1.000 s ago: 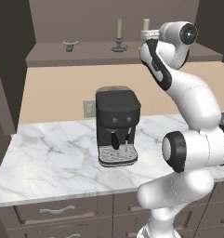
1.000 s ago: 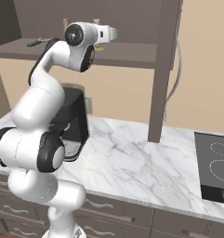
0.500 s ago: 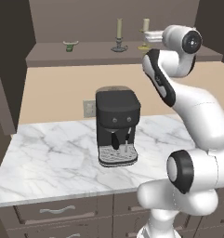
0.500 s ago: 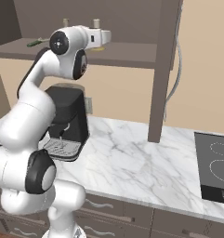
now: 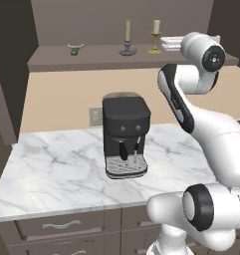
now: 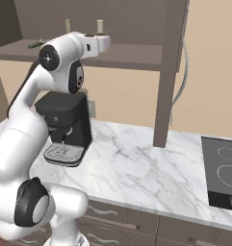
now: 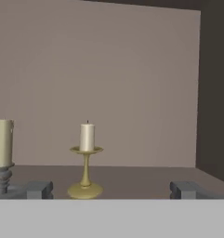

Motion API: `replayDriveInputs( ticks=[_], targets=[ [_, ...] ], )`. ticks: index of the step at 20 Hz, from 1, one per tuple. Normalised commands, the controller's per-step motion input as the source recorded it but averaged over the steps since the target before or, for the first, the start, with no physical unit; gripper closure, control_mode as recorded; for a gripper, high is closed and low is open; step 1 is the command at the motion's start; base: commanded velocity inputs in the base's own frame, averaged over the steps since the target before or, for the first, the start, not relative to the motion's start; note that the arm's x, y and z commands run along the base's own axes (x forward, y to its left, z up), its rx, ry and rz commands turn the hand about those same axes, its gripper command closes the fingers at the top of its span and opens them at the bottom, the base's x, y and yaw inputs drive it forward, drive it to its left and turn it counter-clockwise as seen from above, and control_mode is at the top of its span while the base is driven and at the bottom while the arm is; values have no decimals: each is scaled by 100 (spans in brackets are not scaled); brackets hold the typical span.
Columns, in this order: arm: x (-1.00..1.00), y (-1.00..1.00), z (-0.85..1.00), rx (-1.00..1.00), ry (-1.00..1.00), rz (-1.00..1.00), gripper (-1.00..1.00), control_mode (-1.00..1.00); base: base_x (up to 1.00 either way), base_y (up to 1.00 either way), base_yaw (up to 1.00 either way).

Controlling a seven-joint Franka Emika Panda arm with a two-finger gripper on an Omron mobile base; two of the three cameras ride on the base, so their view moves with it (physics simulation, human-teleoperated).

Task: Pick the candle and candle from the dining table and place them in the open cabinet. Close the cabinet after placing the objects.

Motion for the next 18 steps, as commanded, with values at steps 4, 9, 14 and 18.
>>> replayDriveInputs(
  ticks=[4,9,14,18],
  targets=[
    [-49,1,8,4,0,-8,-100,-100,0,0,0],
    [-47,3,7,1,1,-7,-100,-100,0,0,0],
    [-48,0,1,2,0,-5,-100,-100,0,0,0],
    [-46,1,0,0,0,-5,-100,-100,0,0,0]
  ],
)
